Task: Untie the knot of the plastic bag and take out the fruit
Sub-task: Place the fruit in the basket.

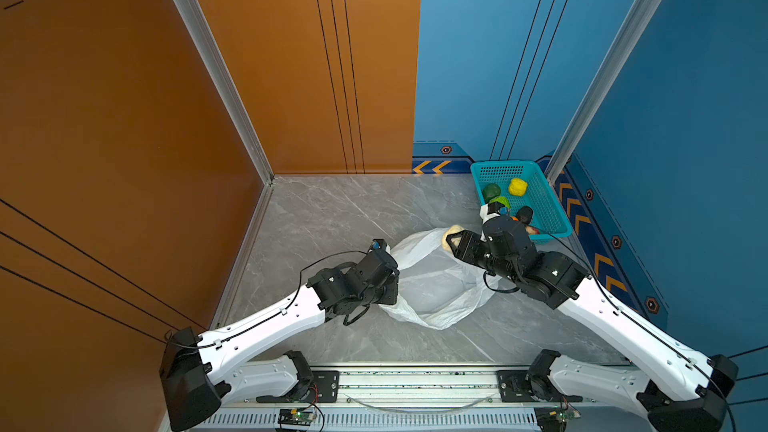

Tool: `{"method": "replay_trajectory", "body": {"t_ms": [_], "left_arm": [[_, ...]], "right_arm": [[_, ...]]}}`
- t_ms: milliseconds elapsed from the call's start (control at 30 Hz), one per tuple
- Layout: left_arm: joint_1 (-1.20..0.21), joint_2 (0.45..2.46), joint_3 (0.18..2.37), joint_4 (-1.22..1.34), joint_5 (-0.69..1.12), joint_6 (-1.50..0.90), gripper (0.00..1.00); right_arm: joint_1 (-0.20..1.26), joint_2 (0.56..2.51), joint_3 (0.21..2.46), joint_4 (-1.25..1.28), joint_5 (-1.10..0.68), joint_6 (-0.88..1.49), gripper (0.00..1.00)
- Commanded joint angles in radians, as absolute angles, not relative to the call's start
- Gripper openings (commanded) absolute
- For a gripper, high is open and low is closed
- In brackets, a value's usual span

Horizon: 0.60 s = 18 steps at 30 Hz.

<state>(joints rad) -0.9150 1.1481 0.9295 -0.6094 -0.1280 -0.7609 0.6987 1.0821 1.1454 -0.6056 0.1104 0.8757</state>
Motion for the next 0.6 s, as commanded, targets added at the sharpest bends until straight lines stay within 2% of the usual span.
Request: {"method": "replay_trajectory", "body": {"t_ms": [0, 300, 567], "left_arm": [[-0.904, 1.132, 0.913, -0.614, -0.149, -0.772, 0.0], [-0.891, 1.102, 0.899, -0.627, -0.156, -0.778, 0.0], [-0.884, 1.083, 0.886, -0.626, -0.156, -0.779, 0.0]], "right_arm": [[0.587, 1.089, 1.21, -0.635, 0.025, 0.787, 0.38], [0.243, 1.138, 1.217, -0.559, -0.098, 0.723, 0.38], [0.03, 1.253, 1.177, -0.394, -0.093, 0.697, 0.38]]}}
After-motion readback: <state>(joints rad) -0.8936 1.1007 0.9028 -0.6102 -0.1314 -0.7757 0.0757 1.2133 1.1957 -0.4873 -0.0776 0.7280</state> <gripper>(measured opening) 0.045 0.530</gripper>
